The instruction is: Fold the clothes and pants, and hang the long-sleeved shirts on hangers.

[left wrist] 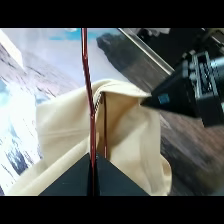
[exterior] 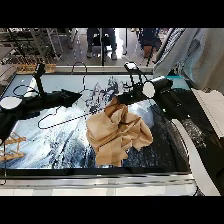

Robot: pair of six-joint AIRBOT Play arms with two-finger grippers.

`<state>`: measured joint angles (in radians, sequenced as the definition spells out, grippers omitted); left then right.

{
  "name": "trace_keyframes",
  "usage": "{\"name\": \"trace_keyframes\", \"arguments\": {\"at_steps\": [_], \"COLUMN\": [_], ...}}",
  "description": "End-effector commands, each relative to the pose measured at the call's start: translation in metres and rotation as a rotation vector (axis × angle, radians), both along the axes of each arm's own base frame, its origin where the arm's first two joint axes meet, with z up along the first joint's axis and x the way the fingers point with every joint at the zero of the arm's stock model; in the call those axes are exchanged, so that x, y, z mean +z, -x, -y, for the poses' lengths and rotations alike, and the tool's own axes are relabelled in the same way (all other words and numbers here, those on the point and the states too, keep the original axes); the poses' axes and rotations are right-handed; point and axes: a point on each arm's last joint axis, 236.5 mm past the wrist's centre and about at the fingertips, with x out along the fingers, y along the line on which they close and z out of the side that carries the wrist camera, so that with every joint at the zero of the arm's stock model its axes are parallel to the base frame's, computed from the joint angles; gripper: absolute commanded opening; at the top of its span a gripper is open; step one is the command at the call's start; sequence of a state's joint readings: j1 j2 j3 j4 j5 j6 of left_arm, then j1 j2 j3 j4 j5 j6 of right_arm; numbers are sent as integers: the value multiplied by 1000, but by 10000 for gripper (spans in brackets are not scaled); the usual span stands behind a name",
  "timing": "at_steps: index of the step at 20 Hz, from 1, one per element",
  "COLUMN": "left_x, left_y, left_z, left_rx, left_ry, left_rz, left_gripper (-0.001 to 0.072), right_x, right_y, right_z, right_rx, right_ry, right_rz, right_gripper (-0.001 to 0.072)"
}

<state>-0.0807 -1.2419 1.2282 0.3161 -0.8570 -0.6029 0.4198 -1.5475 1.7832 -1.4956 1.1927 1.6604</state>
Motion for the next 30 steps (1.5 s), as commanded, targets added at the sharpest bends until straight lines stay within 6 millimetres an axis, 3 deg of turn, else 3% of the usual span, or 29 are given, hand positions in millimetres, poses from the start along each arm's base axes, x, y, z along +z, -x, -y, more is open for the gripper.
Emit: {"name": "trace_keyframes", "arguments": {"at_steps": [1, 4, 7, 11, 15, 17, 19, 20, 21, 22, 24, 26, 28, 30], "left_x": [20, 12, -10, -22, 2, 26, 52, 60, 64, 64, 55, 47, 40, 28], "left_y": [-15, -1, 17, 4, -28, -23, -5, 3, 13, 19, 23, 26, 27, 22], "left_z": [3, 25, 46, 42, 22, 27, 38, 42, 45, 48, 48, 48, 49, 51], "left_rx": [111, 35, -66, -22, 138, 86, -34, -93, -156, -206, -262, -312, -347, -352], "left_ry": [5, -6, -46, -42, 48, 117, 180, 191, 192, 198, 202, 234, 285, 293], "left_rz": [79, 61, 1, -36, 28, 102, 212, 275, 341, 378, 400, 397, 375, 349], "left_gripper": [12, 12, 12, 12, 12, 12, 12, 13, 12, 12, 13, 12, 13, 13], "right_x": [-1, 5, 33, 64, 87, 94, 95, 95, 97, 101, 130, 168, 185, 159], "right_y": [5, 11, 23, 71, 115, 123, 124, 124, 122, 115, 87, 56, 22, -1], "right_z": [-6, -18, -36, -56, -78, -83, -83, -83, -79, -69, -32, 8, 39, 48], "right_rx": [7, 32, 102, 250, 366, 390, 483, 557, 637, 700, 738, 724, 657, 656], "right_ry": [-6, -29, -29, 27, 32, 29, 79, 122, 187, 278, 501, 703, 752, 676], "right_rz": [-13, -16, 22, 0, 28, 41, 86, 124, 177, 242, 421, 588, 669, 639], "right_gripper": [19, 19, 19, 19, 19, 20, 20, 24, 151, 340, 375, 540, 546, 546]}}
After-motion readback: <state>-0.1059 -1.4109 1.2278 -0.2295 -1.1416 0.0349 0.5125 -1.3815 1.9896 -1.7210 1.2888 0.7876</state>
